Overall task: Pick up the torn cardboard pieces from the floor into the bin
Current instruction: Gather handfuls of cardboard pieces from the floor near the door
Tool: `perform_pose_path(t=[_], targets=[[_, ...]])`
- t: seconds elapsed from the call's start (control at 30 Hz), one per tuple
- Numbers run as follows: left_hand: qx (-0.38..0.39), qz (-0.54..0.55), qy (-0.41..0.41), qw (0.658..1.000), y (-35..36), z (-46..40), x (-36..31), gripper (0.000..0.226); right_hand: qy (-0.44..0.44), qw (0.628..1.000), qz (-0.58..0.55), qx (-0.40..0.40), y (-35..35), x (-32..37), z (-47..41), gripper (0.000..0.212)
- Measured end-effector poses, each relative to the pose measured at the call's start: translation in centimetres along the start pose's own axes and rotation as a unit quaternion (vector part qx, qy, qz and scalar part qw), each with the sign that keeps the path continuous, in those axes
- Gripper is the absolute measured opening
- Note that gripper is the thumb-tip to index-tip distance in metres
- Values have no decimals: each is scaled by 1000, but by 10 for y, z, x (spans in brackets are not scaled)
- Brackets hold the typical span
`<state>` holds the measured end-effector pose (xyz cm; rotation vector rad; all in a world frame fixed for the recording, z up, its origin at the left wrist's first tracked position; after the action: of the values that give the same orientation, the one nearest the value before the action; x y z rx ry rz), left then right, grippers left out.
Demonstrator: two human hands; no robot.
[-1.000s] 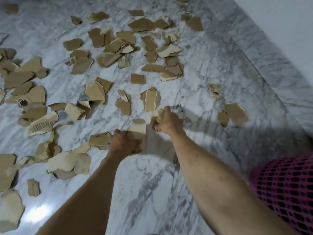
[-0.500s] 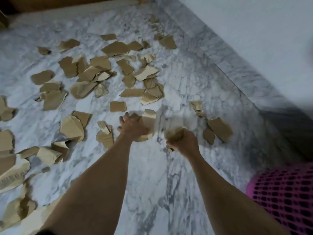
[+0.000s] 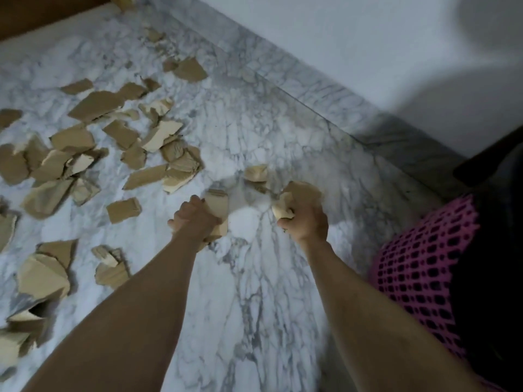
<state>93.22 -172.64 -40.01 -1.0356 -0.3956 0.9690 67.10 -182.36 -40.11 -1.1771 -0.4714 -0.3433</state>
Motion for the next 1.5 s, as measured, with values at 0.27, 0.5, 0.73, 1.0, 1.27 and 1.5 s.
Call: perform_pose_path(t=[0.27, 0.5, 0.73, 1.0, 1.27, 1.5], targets=[[109, -88, 94, 986, 11, 50, 12, 60, -68, 997, 34, -21, -7, 22, 20, 32], [155, 101, 228, 956, -31, 14, -59, 74, 42, 972, -226, 47, -49, 17, -50, 46], [181, -55, 272, 944, -14, 21, -96, 123, 16, 992, -25, 119, -42, 12, -27, 78], [162, -14, 282, 946, 17, 11, -76, 88, 21, 979, 196, 58, -19, 14, -15, 81], [117, -25, 292, 949, 13, 29, -54, 47, 39, 992, 113, 39, -15, 30, 4, 43], [111, 51, 266, 956, -14, 37, -25, 38, 85, 995, -37, 21, -11, 56, 16, 21]])
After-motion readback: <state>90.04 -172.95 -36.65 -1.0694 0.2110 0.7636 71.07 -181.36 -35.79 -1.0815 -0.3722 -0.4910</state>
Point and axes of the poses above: each hand's wrist, its own z-axis away from the middle knuckle, its own y-axis out of the palm, x = y × z, the point moved 7 cm from there along -z, towards the middle knuckle
